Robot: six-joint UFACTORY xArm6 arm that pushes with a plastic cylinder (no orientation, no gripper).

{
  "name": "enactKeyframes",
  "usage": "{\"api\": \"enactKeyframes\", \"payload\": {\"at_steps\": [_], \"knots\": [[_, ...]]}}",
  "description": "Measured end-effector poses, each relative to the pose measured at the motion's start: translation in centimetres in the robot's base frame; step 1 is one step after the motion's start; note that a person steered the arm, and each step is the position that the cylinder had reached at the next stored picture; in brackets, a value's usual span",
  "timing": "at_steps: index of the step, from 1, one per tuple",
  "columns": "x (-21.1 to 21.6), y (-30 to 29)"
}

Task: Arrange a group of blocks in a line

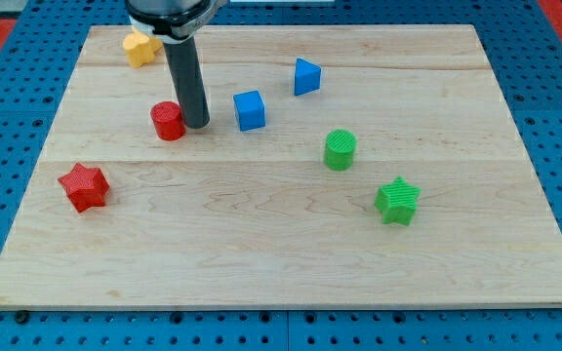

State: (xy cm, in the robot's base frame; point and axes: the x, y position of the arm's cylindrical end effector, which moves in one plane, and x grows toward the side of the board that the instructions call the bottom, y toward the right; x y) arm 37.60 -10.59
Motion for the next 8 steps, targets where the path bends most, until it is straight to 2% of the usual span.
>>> {"api": "enactKeyframes", "payload": {"at_steps": [3, 4, 7, 8], "knots": [[-1.9, 8.6], [-2.1, 6.9], [-3.3, 19.2], [-1.5, 23.8]]}}
